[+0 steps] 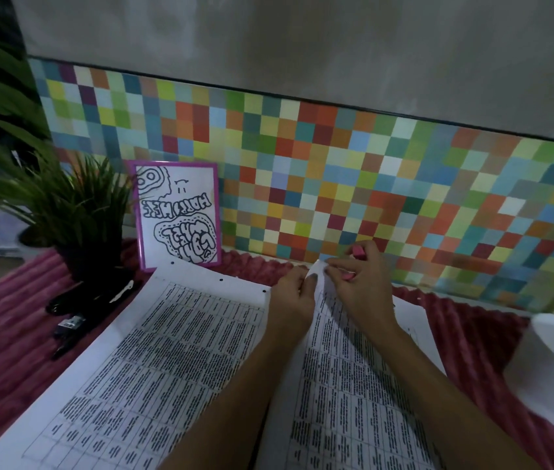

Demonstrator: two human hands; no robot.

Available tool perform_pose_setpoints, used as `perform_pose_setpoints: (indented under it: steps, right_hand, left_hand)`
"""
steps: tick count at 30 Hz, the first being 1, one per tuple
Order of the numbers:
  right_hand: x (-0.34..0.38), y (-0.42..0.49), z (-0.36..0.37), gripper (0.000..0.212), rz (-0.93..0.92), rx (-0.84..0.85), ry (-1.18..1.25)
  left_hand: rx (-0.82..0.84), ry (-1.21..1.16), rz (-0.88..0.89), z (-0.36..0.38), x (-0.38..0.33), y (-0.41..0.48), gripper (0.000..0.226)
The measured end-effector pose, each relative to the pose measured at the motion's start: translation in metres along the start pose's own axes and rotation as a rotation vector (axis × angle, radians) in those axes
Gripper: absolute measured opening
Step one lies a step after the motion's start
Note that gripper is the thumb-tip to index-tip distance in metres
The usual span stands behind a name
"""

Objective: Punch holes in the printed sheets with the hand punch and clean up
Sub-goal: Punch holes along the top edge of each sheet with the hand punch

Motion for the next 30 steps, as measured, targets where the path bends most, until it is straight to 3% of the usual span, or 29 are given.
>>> perform_pose_setpoints:
  steps: [2,6,7,11,17,20,24,30]
  right_hand:
    - [0.0,-0.001,0.005,0.062,0.027,0.071,-0.01]
    - [0.001,0.002,0.003,0.018,0.026,0.107,-0.08]
    - [0.0,0.005,0.002,0.016,0.038,0.12,-0.117]
    - [0.001,0.014,-0.002,0.02,0.069,0.189,-0.263]
    - [0.006,0.013,-0.006,0.016,0.108,0.218,-0.255]
    - [0.005,0.02,-0.008,0.02,0.116,0.19,-0.338]
    - [0.002,0.027,-0.005,0.024,0.159,0.213,-0.373]
    - [-0.005,0.025,0.003,0.024,0.122,0.234,-0.36]
  left_hand:
    - [0.015,-0.007,0.012,0.002,-0.003,0.0,0.021]
    - [0.077,-0.068,0.014,0.01,-0.002,0.0,0.024]
    - [0.084,-0.052,0.028,0.01,-0.003,0.0,0.025]
    - [0.036,-0.042,0.074,0.005,-0.012,0.0,0.029]
    - [0.068,-0.04,0.036,0.004,-0.012,0.0,0.031]
    - [0.15,-0.111,-0.031,0.01,-0.011,-0.001,0.019]
    - [0.289,-0.098,-0.038,0.019,-0.003,-0.002,0.035]
    - [0.152,-0.06,-0.03,0.013,-0.006,-0.003,0.039]
Point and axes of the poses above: each hand's wrist, its own y-axis towards the middle knuckle, its own z-axis out of the palm, x = y × z, the point moved 7 cm from there along y, towards the middle knuckle, and after that the axes turned 9 degrees about z, right-handed, at the moved point
